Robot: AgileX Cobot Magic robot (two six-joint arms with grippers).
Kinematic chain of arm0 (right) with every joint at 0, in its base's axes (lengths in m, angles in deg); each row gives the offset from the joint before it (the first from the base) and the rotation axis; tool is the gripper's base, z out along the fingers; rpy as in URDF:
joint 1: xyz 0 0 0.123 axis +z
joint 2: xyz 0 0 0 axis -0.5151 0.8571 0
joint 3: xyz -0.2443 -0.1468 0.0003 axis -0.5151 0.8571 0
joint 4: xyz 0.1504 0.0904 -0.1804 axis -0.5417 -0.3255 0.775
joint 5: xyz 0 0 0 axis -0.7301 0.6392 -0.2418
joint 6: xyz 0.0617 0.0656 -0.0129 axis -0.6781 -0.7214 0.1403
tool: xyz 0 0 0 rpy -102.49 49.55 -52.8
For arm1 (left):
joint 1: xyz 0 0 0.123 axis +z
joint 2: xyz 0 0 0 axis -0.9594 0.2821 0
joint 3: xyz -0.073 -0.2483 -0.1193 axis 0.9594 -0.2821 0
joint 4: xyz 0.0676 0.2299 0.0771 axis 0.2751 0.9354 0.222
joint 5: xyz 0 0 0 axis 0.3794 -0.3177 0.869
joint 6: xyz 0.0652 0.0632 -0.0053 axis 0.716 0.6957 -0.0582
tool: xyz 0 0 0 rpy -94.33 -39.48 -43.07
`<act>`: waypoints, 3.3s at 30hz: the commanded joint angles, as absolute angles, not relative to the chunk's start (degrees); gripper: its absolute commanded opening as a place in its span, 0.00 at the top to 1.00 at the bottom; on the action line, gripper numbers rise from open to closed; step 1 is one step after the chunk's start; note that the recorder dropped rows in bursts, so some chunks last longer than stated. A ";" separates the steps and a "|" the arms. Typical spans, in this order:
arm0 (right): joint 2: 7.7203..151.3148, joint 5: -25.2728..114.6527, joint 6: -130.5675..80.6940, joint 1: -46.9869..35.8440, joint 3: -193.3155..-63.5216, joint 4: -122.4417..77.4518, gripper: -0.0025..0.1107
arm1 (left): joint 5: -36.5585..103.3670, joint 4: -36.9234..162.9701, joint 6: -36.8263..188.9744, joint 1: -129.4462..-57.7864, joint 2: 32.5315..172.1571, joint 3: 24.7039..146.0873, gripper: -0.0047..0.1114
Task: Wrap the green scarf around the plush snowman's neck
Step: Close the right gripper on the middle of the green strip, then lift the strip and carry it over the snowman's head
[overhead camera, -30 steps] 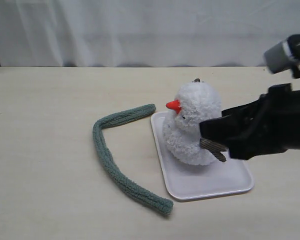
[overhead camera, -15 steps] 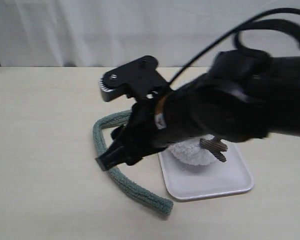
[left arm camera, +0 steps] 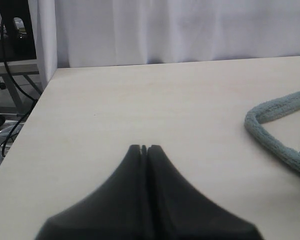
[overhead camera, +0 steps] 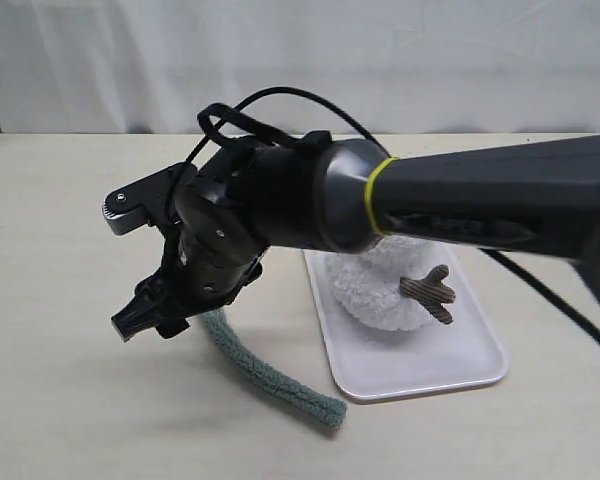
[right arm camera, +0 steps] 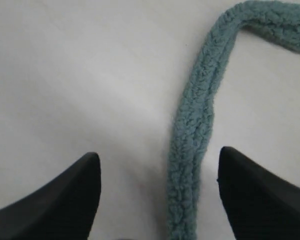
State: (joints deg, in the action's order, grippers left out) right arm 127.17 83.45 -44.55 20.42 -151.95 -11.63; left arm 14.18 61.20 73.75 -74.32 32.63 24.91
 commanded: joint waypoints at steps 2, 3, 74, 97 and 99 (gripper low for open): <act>132.59 83.71 -44.40 20.30 -155.66 -11.75 0.42 | 14.89 60.91 73.46 -74.03 32.53 24.70 0.96; 133.40 83.59 -44.40 20.30 -156.19 -11.49 0.42 | 14.89 60.82 73.46 -74.03 32.53 24.70 0.96; 106.74 114.65 -44.67 20.15 -158.18 16.66 0.94 | 14.89 60.82 73.46 -74.03 32.53 24.70 0.96; 106.84 114.62 -57.86 10.18 -145.45 19.81 0.94 | 14.89 60.82 73.46 -74.03 32.53 24.70 0.96; 106.84 114.28 -59.33 10.18 -144.33 21.60 0.94 | 14.89 60.82 73.46 -74.03 32.53 24.70 0.96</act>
State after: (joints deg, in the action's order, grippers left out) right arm 106.99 114.12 -57.81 10.41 -145.56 19.14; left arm 14.18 61.20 73.75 -74.32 32.63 24.91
